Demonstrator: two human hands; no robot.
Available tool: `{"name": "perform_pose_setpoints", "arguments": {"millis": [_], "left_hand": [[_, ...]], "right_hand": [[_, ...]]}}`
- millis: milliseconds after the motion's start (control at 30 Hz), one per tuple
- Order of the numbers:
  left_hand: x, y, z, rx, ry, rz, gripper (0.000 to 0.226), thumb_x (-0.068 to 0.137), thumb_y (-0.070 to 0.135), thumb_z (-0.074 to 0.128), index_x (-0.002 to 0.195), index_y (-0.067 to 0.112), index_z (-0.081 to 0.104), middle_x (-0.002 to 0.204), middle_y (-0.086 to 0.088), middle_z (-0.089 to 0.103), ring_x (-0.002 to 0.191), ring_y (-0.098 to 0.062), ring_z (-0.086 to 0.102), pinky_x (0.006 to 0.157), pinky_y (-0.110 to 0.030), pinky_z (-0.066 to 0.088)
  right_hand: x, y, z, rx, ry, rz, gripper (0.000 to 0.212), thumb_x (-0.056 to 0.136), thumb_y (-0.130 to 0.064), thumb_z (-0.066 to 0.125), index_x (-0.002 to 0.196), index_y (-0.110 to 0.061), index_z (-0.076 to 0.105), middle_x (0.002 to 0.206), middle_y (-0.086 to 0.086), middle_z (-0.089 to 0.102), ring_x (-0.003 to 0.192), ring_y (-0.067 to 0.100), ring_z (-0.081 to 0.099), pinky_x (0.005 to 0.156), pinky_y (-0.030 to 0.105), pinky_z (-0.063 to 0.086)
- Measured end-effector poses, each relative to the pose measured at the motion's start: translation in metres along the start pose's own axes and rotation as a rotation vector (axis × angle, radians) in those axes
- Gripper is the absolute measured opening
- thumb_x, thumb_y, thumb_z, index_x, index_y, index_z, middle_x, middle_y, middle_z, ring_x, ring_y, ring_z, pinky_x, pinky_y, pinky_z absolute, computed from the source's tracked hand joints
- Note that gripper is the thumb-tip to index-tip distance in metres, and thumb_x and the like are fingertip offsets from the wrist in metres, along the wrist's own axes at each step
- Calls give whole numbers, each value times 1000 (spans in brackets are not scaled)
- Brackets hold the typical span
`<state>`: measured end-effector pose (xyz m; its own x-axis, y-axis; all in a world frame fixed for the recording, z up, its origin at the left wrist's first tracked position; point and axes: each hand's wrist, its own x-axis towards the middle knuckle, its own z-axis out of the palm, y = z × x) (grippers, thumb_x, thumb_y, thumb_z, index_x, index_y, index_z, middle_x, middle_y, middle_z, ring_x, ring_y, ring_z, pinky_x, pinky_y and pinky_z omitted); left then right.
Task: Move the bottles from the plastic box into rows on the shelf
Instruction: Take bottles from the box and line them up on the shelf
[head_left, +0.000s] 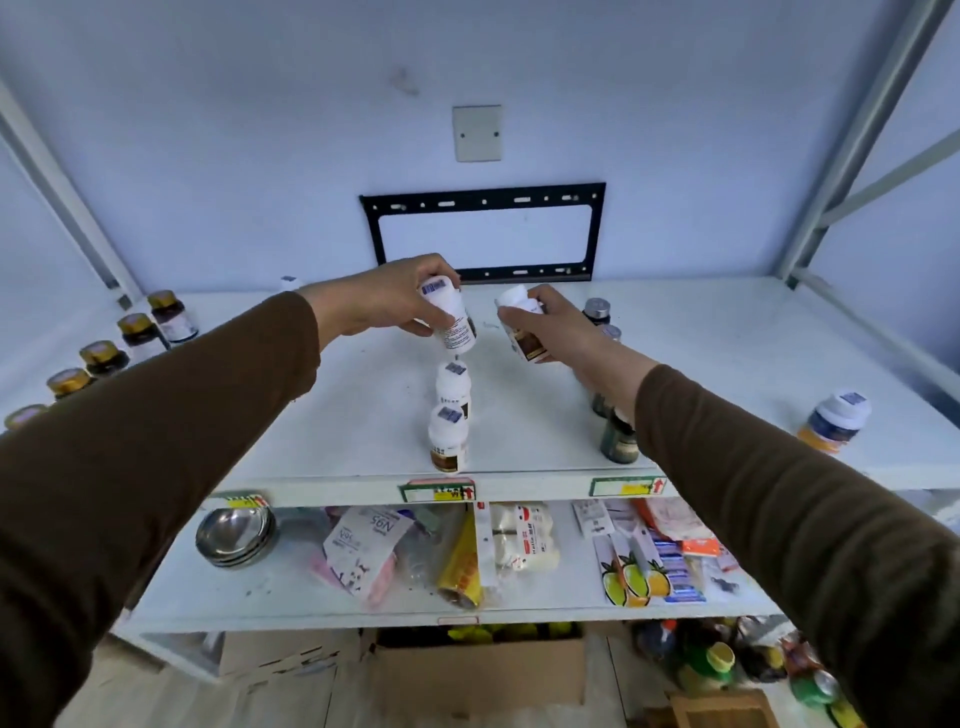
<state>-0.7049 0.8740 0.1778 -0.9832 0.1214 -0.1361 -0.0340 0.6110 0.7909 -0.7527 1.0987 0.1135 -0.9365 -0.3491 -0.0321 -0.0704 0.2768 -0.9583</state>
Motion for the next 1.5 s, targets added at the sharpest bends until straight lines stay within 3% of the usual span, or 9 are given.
{"name": "perform_pose_setpoints", "arguments": {"millis": [300, 533, 667, 767, 900, 1000, 1100, 1267, 1500], "left_hand": [[74, -33, -19, 106, -32, -93, 47, 76, -6, 76, 106, 28, 65, 124, -1, 54, 111, -26, 58, 84, -34, 60], [114, -64, -5, 294, -264, -105, 40, 81, -4, 68, 102, 29, 68, 123, 0, 56, 112, -25, 56, 86, -32, 58], [124, -68, 0, 544, -377, 19, 38, 81, 0, 64, 96, 34, 72, 106, 7, 57, 99, -21, 53, 79, -28, 45], [129, -69, 4, 566, -452, 34, 40, 79, 0, 63, 96, 35, 72, 99, 13, 57, 91, -15, 52, 73, -25, 41], [135, -74, 6, 553, -456, 39, 43, 79, 0, 65, 109, 32, 63, 119, 5, 57, 109, -21, 52, 91, -32, 47], [138, -78, 5, 517, -417, 45, 43, 82, 6, 70, 116, 30, 56, 122, 3, 54, 112, -24, 51, 92, -32, 44], [138, -82, 3, 469, -408, 35, 41, 88, 10, 69, 121, 30, 56, 129, 2, 53, 117, -25, 50, 103, -36, 43], [136, -89, 4, 393, -401, 42, 41, 89, 10, 68, 124, 29, 56, 129, 5, 52, 120, -24, 49, 102, -34, 42], [131, -98, 4, 287, -373, -19, 75, 86, 11, 73, 146, 32, 34, 147, 1, 43, 129, -23, 45, 113, -42, 36]], "right_hand": [[58, 10, 9, -47, -14, 45, 46, 84, -48, 68, 119, -24, 50, 111, 7, 63, 94, 23, 63, 77, 34, 52], [73, 26, 13, -30, 38, 91, 42, 82, -46, 71, 112, -23, 53, 101, 5, 65, 81, 17, 61, 64, 27, 49], [76, 33, 16, -75, 60, 137, 43, 82, -50, 69, 114, -26, 52, 97, -1, 63, 81, 13, 60, 61, 24, 48], [77, 38, 20, -52, 72, 146, 39, 81, -48, 71, 110, -26, 54, 92, -3, 62, 77, 12, 61, 60, 23, 51], [78, 42, 25, -45, 95, 152, 39, 82, -46, 71, 109, -25, 55, 91, -2, 62, 74, 12, 59, 60, 23, 48], [80, 43, 28, -40, 106, 153, 39, 82, -43, 71, 111, -22, 55, 93, 0, 63, 75, 12, 58, 61, 22, 47], [83, 41, 29, -22, 130, 146, 38, 82, -39, 71, 111, -20, 55, 96, 3, 63, 76, 15, 58, 61, 24, 46], [91, 35, 34, -13, 176, 137, 36, 81, -36, 69, 110, -19, 55, 98, 5, 62, 78, 17, 58, 60, 25, 45], [104, 35, 45, -90, 244, 80, 37, 79, -37, 74, 106, -18, 57, 94, 0, 63, 79, 15, 62, 61, 24, 48]]}}
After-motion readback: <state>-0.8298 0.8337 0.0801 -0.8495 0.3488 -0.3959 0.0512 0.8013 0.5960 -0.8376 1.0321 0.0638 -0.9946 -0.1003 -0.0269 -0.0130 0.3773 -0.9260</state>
